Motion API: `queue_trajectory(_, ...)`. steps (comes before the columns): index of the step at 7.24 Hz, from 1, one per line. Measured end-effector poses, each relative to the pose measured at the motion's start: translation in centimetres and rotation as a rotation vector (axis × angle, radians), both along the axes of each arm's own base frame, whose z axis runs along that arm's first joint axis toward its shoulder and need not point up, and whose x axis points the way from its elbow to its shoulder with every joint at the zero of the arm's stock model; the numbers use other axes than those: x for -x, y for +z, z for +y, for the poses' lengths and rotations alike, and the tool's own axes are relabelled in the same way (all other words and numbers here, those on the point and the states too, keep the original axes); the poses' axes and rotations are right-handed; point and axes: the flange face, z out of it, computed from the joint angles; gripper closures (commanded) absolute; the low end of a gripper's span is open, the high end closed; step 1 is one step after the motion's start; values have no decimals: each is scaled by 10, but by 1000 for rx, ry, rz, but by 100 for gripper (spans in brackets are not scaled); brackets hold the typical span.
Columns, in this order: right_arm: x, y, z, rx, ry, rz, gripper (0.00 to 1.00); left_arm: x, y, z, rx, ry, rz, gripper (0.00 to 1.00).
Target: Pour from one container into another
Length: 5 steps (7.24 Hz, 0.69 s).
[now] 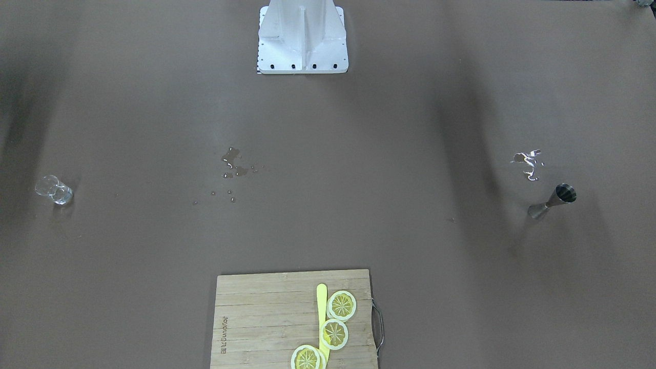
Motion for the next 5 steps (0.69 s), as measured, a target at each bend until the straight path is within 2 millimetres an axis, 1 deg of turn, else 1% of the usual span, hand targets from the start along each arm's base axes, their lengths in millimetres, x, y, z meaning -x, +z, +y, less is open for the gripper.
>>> queue_trajectory(5,0,-1,-1,-13,-9,2,0,-1,0,-1,-25,0,1,2)
